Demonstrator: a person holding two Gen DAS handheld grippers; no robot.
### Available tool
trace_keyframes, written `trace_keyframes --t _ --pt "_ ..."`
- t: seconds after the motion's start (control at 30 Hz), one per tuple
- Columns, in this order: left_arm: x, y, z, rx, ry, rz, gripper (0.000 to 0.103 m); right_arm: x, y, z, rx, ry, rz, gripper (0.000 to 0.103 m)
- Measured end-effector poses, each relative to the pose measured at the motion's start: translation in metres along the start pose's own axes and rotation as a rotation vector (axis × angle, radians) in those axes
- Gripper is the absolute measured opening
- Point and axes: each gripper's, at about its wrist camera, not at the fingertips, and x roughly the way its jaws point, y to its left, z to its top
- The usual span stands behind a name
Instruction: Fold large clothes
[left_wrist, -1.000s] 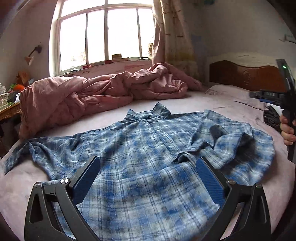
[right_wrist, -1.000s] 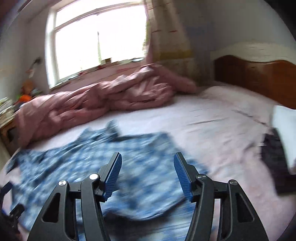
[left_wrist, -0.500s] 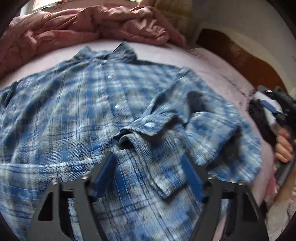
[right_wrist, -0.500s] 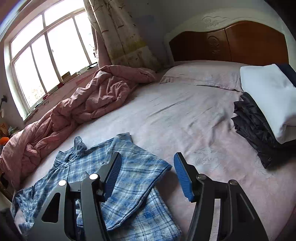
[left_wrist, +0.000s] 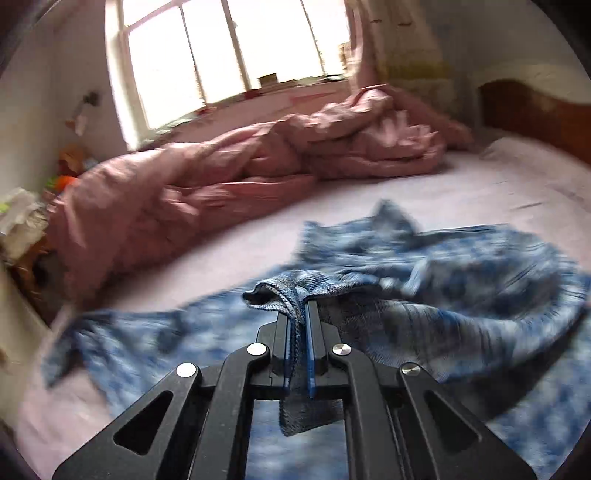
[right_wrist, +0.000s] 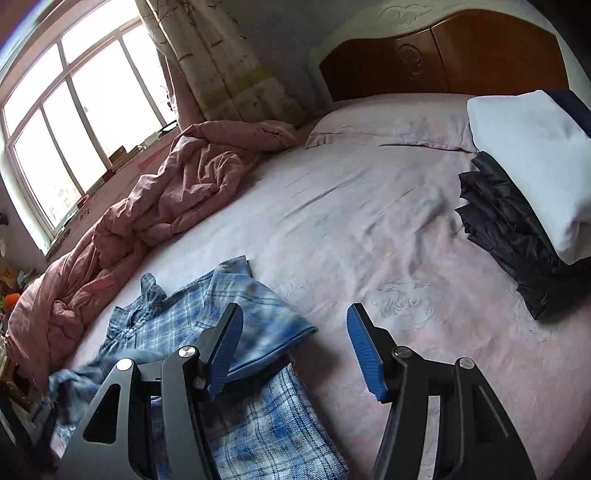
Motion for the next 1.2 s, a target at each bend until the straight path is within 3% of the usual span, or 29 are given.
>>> trace_keyframes --t 0.07,0.2,0.3,0.4,0.53,0.57,0.6,0.67,0.7,0.8,0.9,0.97,1.1,1.2 --pt "0.011 0.022 0.004 -0.002 0.006 0.094 0.006 0.001 0.003 0.0 -0.011 -0.001 -0.003 0.061" --pt "0.03 0.062 0.001 -0.037 0.045 0.166 0.006 0.001 0.009 -0.001 -0.036 -0.002 -0.001 0.061" --pt "0.048 0.078 -0.011 -0.072 0.087 0.171 0.006 0.002 0.012 0.0 -0.051 0.009 0.004 0.061" --pt "0.059 0.083 -0.026 -0.09 0.127 0.11 0.007 0.002 0.012 -0.001 -0.062 0.006 -0.002 0.061" --pt "0.052 0.085 -0.037 -0.121 0.07 0.087 0.014 0.006 0.019 -0.006 -0.091 0.024 -0.004 0.061" --pt "0.045 0.087 -0.037 -0.134 0.046 0.063 0.026 0.006 0.022 -0.007 -0.103 0.029 0.001 0.061" --pt "0.035 0.09 -0.038 -0.144 0.017 0.048 0.048 0.006 0.025 -0.009 -0.115 0.031 0.007 0.061" --pt "0.015 0.096 -0.036 -0.163 -0.049 0.041 0.072 0.004 0.031 -0.012 -0.15 0.026 0.009 0.061" --pt "0.0 0.099 -0.037 -0.176 -0.087 0.032 0.077 0.004 0.035 -0.014 -0.174 0.023 0.007 0.061" --pt "-0.034 0.111 -0.04 -0.192 -0.121 -0.049 0.083 0.005 0.044 -0.019 -0.209 0.043 0.025 0.061" --pt "-0.068 0.119 -0.048 -0.188 -0.159 -0.099 0.09 0.008 0.051 -0.026 -0.164 0.144 0.157 0.061" --pt "-0.086 0.124 -0.052 -0.163 -0.189 -0.096 0.1 0.005 0.062 -0.034 -0.194 0.159 0.196 0.061" --pt "-0.1 0.147 -0.062 -0.193 -0.192 -0.167 0.102 -0.005 0.087 -0.052 -0.325 0.102 0.168 0.061" --pt "-0.1 0.163 -0.069 -0.238 -0.185 -0.181 0.102 -0.006 0.097 -0.059 -0.364 0.084 0.156 0.062"
